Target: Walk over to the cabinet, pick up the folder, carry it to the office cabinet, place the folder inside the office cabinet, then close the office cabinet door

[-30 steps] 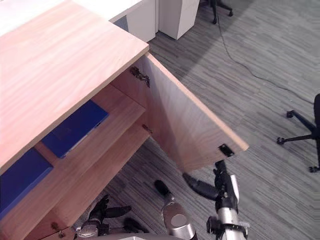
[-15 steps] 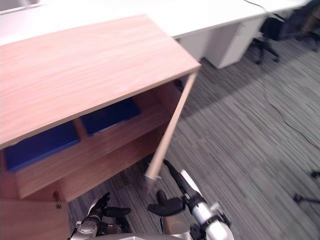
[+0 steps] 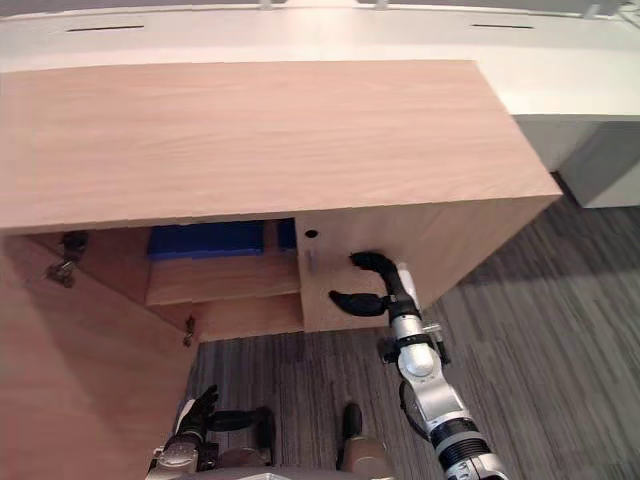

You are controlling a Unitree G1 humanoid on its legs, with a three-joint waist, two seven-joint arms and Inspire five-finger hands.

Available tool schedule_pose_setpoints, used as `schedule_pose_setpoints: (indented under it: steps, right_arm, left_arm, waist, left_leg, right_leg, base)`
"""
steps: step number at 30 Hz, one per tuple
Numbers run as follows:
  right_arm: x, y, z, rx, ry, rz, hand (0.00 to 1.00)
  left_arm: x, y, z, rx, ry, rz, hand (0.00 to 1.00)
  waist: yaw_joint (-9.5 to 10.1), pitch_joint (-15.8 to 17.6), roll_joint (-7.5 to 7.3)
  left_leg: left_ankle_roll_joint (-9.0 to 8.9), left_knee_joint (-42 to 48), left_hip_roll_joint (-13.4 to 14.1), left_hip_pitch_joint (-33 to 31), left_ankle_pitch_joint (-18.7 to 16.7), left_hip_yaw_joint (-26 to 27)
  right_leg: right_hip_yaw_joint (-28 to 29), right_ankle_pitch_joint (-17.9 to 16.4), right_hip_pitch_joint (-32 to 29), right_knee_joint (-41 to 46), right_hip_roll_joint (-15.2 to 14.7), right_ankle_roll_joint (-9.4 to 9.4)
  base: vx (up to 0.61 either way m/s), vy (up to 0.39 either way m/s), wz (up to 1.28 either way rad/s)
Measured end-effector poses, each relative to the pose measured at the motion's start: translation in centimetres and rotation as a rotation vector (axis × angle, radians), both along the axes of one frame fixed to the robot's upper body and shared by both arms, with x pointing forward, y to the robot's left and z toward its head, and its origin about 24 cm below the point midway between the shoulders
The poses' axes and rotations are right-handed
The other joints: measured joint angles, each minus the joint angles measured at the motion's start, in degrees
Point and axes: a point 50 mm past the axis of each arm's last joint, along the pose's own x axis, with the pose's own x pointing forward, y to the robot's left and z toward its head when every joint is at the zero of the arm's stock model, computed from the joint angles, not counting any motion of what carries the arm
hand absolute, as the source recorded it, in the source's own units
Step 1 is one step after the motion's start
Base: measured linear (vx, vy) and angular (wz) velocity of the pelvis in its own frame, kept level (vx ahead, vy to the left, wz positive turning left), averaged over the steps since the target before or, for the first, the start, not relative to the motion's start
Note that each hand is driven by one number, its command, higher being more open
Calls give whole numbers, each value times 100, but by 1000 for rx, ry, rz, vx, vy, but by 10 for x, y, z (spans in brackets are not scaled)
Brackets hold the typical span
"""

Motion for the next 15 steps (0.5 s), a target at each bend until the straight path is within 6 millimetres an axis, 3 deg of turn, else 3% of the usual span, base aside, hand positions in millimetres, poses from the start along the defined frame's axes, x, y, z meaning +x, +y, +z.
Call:
schedule_pose_setpoints:
  steps: [3,8,12,15]
  right_arm:
    - [-5,-6,-8,14,29,-57,100]
    - [-28,-13,-44,38,195,-94,100]
    - [-62,7,-90,89,444,-64,100]
    - [-77,16,-108,76,558,-34,100]
  left_arm:
    - [-5,3,-1,-13,-2,69,100]
    - [-16,8,1,-71,-53,257,100]
    - [-41,32,2,-67,-61,461,100]
    - [-38,59,16,-27,-153,547,100]
  waist:
    - [27,7,152]
    - [415,4,323]
    - [684,2,340]
    - [950,1,339]
  left_leg:
    - [-13,0,-10,-117,22,-367]
    - [-64,1,-39,-188,58,-968]
    - [-92,2,-110,-255,200,-1555]
    - [-18,6,-261,-316,331,-2006]
  right_leg:
    - [-389,-9,117,-79,6,-10]
    - [-1029,-157,398,-122,21,-16]
    - [-1800,-499,712,0,-15,31]
    - [-2301,-711,810,281,-128,46]
  base:
    - [-52,-25,66]
    - [-6,-47,73]
    - [95,-48,93]
    - [153,-35,108]
